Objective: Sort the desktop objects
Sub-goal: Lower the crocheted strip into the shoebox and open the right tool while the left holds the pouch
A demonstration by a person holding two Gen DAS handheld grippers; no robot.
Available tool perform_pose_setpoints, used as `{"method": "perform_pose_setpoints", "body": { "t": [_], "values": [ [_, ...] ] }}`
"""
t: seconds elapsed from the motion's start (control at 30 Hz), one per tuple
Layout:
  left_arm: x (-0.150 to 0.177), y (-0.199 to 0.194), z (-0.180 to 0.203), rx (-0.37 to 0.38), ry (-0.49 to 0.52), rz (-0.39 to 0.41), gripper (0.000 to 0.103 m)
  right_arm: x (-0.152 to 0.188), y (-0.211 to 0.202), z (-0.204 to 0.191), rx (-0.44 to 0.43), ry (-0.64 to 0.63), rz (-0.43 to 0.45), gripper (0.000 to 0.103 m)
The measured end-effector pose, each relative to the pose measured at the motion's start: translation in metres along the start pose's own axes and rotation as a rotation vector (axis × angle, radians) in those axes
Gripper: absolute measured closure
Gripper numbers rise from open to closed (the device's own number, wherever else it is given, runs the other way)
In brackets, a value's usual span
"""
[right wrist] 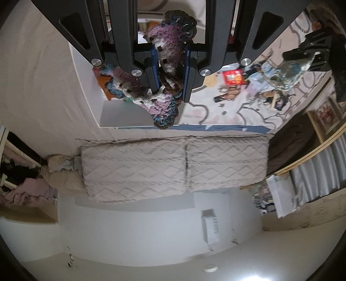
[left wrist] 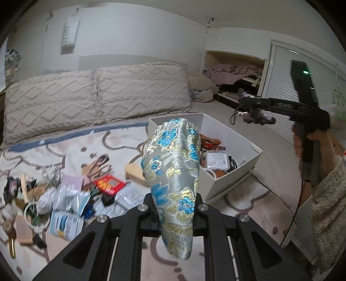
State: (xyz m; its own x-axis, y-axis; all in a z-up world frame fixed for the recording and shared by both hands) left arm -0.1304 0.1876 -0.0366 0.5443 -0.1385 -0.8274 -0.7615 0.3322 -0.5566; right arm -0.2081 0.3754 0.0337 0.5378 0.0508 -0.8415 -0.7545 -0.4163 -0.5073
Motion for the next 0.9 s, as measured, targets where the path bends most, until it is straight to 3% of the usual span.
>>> {"method": "perform_pose_setpoints", "body": {
  "t": [0.27, 0.6, 0.9],
  "values": [
    [-0.026, 0.024, 0.033, 0.049, 0.033, 0.014, 0.089, -0.011, 0.034, 0.044, 0.053, 0.060, -0.046, 0.084],
    [-0.057, 0.054, 0.076, 0.121, 0.040, 0.031, 0.089, -0.006, 0.080, 0.068, 0.084, 0.083, -0.137, 0.084],
    [-0.079, 0.088, 0.088, 0.107, 0.018, 0.065, 0.089, -0.006, 0.117, 0.086, 0.077, 0.127, -0.188, 0.084]
  ]
}}
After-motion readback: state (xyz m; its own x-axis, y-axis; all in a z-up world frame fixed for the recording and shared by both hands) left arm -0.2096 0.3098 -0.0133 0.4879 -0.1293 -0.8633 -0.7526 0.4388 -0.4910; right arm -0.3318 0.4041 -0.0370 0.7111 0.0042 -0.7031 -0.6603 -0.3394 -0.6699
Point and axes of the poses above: each gripper's, at about its wrist camera, not at the fingertips, and y roughly the way its jaws point, z to its right, x to its underside, the point moved 9 cm from there along y, roughly the way its jaws point, and after that the axes turned 8 degrees about -x, right-handed, at the moved point
